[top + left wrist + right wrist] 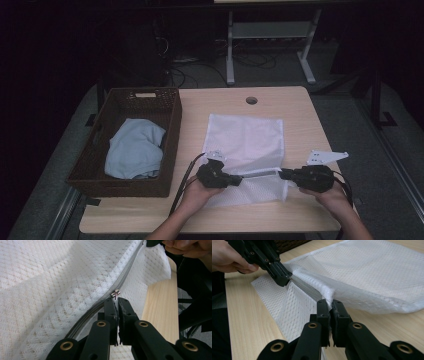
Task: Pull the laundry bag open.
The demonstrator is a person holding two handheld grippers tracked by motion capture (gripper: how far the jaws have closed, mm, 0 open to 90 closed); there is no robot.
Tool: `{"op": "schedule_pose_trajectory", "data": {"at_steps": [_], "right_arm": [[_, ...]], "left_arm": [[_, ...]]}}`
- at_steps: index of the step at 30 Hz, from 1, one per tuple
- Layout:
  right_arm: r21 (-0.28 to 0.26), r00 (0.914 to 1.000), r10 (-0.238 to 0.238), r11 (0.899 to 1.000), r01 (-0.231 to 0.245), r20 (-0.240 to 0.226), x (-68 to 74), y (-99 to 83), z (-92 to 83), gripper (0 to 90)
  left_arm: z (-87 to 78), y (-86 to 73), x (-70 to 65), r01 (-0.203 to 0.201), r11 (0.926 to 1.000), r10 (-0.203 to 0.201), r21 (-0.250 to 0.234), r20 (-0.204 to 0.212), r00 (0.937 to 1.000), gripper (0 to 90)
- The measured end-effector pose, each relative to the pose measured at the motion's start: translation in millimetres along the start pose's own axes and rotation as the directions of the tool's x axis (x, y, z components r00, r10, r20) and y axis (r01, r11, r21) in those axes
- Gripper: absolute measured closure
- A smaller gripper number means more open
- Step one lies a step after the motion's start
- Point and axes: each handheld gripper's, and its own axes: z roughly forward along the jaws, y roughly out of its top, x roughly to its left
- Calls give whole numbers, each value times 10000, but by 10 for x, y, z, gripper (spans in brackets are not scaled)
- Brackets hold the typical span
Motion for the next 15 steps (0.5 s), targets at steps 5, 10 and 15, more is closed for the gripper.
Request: {"op": "schedule_pose_trajectory", "data": {"at_steps": [5,10,15], "right_arm": [[72,10000,28,10000,-28,27,-16,-2,7,853],[56,9999,28,10000,-28,108,-23,-11,-1,853],[68,9999,-2,10000,1,110,-35,-15,-2,853]], "left_arm": [[2,-5,20,26,10000,-25,45,-42,10000,872],[-6,-6,31,36,10000,-35,53,-65,10000,872],[2,-11,36,41,10000,-40,86,-29,10000,872]]}}
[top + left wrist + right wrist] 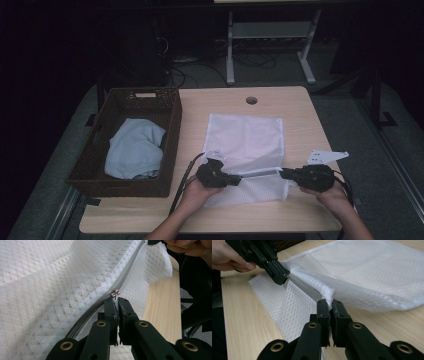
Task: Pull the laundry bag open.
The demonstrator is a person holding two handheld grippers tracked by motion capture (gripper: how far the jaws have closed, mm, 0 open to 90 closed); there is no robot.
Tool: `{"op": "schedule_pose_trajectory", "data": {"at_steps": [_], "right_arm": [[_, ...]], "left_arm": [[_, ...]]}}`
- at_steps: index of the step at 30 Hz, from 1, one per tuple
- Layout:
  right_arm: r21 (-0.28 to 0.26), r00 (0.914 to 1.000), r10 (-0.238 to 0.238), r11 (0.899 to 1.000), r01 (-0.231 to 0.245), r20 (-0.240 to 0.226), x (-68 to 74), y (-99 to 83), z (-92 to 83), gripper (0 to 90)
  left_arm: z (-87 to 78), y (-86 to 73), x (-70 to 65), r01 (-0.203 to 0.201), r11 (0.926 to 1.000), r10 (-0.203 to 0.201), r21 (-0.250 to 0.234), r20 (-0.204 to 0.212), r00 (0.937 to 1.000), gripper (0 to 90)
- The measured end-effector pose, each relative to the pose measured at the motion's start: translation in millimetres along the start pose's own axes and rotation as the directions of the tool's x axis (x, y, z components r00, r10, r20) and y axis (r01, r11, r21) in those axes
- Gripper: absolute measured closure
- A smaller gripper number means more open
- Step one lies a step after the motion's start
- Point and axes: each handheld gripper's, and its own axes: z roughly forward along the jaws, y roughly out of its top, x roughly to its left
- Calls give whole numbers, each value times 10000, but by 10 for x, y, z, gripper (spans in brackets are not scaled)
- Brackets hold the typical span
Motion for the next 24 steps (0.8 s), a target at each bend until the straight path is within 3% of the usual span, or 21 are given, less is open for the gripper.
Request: {"op": "schedule_pose_trajectory", "data": {"at_steps": [12,22,24], "right_arm": [[52,10000,-39,10000,39,48,2,7,-1,855],[47,9997,-140,9999,139,178,16,28,-12,858],[20,9997,-129,9999,129,201,5,21,-28,858]], "left_arm": [[30,-8,20,89,9999,-88,127,-103,9999,873],[12,-22,75,365,9991,-352,236,-537,9979,873],[-11,-14,58,232,9995,-220,226,-512,9984,873]]}}
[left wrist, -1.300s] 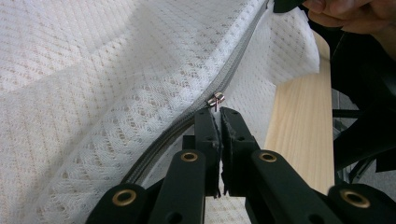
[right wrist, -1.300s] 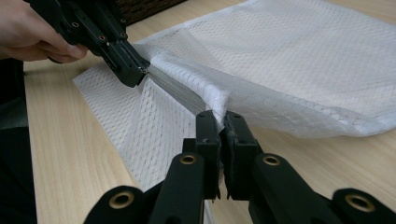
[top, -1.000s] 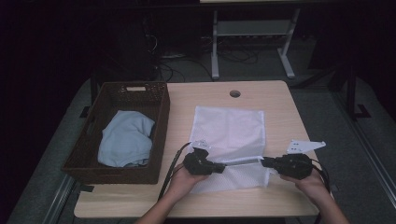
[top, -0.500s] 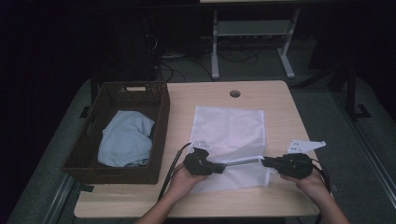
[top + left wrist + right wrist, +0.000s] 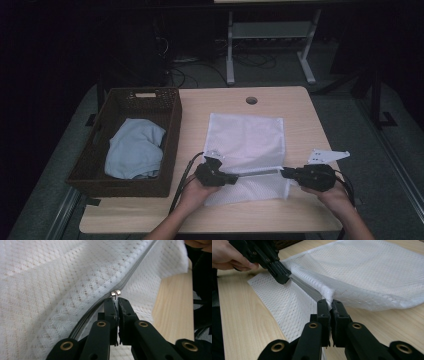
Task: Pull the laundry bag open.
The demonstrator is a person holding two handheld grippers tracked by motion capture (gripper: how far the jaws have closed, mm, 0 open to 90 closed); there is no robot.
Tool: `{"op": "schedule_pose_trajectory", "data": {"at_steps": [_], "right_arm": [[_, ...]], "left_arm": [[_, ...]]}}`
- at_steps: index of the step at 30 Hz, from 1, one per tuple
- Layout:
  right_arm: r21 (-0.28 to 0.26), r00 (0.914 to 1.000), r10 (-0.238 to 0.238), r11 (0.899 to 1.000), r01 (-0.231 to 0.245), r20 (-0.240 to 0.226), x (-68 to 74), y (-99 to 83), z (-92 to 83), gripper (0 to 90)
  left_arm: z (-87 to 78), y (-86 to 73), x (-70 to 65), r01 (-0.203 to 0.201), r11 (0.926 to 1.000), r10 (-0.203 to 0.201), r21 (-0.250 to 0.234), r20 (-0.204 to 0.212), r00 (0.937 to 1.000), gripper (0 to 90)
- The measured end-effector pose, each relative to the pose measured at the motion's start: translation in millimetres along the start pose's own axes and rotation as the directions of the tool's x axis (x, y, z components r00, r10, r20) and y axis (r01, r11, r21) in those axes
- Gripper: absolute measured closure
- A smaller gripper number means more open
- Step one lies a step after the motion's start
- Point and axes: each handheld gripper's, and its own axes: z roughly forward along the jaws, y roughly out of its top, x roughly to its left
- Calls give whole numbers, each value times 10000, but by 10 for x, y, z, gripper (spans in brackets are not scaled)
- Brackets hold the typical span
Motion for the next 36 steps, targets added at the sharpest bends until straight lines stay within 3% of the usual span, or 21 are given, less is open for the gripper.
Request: {"op": "schedule_pose_trajectory", "data": {"at_steps": [18,36], "right_arm": [[238,9978,36,9997,-52,658,-83,-44,-6,856],[7,9939,381,9993,-383,1036,-187,-64,-36,856]], "left_arm": [[-35,-13,5,50,10000,-50,-6,95,9999,873],[-103,-43,44,237,9996,-236,-119,124,9996,873]]}}
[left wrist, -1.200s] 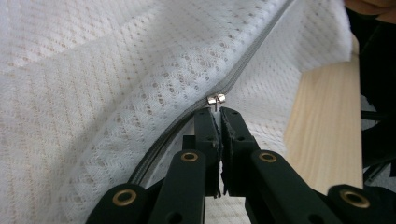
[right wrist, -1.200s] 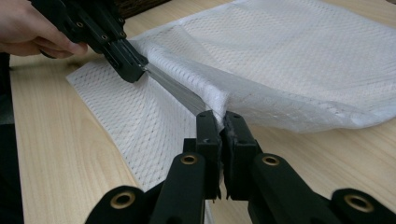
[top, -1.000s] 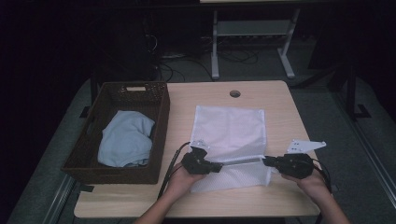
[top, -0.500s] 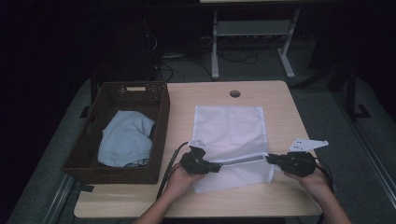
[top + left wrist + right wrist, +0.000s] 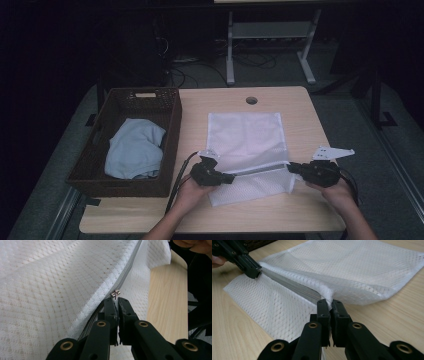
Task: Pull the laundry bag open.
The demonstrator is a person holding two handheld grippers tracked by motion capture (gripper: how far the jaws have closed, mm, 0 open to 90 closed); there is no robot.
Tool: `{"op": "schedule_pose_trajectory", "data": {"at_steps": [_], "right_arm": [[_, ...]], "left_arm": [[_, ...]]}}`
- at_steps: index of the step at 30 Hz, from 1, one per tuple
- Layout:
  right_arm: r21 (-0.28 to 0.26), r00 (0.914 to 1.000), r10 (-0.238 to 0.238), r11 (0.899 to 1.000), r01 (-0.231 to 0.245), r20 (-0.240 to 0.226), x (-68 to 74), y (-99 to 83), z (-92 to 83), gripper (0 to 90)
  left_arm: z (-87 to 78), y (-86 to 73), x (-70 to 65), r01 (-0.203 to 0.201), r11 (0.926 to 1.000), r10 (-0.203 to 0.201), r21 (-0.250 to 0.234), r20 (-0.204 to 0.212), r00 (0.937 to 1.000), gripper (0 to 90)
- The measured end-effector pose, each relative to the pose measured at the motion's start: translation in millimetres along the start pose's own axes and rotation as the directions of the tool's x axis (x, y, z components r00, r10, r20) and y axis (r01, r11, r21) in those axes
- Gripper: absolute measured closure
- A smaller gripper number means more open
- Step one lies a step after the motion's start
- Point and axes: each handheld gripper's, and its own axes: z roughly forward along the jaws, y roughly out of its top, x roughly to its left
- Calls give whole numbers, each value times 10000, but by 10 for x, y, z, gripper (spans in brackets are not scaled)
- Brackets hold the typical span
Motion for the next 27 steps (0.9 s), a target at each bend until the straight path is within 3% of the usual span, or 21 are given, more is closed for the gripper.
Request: {"op": "schedule_pose_trajectory", "data": {"at_steps": [12,27], "right_arm": [[-182,9985,419,9990,-413,346,-102,-28,-34,856],[-80,9966,520,9986,-516,634,-171,-62,-12,856]], "left_arm": [[-80,-24,64,110,9999,-111,-25,-348,9993,873],[-145,-45,146,265,9996,-264,18,-586,9979,872]]}}
